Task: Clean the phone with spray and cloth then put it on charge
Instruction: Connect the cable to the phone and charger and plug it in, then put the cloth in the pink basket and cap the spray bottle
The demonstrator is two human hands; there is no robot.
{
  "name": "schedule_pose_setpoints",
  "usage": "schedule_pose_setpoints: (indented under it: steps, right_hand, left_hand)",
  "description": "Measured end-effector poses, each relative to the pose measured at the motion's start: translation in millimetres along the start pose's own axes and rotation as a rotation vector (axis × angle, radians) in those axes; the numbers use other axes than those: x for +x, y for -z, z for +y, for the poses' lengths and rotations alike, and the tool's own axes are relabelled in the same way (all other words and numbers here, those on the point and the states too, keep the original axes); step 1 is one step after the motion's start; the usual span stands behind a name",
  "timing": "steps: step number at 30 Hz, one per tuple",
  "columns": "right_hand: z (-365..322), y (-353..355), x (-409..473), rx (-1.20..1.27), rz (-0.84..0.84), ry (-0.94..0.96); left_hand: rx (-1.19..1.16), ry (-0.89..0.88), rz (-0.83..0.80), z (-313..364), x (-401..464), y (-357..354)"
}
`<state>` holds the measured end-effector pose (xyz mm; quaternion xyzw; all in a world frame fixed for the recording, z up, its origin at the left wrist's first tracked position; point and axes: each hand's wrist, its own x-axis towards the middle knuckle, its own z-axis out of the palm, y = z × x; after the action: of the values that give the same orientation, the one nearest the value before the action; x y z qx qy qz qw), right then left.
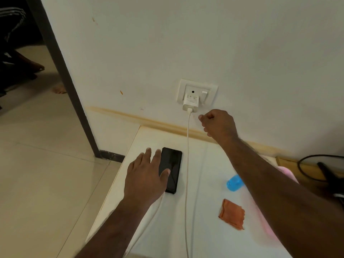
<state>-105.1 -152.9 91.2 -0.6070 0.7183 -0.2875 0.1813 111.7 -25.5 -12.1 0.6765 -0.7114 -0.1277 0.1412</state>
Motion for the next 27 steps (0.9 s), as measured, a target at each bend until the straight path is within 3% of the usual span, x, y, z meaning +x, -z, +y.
schedule_pose_setpoints:
  steps: [4, 10, 16, 21, 27]
  right_hand:
    - [12, 13, -50, -0.197, -0.016, 0.123]
    - [37, 42, -124, -0.181, -0.023, 0.085]
    - [78, 63, -184, -0.407, 0.027, 0.147]
    - [98, 64, -212, -0.346, 0.053, 0.076]
    - [132, 62, -240, -0.353, -0.020, -0.037]
  left_hand:
    - [0.001, -0.015, 0.017, 0, -3, 9]
    - [-0.023, -0.053, 0.135, 9, -16, 29]
    - [-0.063, -0.194, 0.236, 56, -53, 41]
    - [-0.036, -0.355, 0.161, 100, -87, 28]
    - [0.049, -0.359, 0.068, 119, -110, 3]
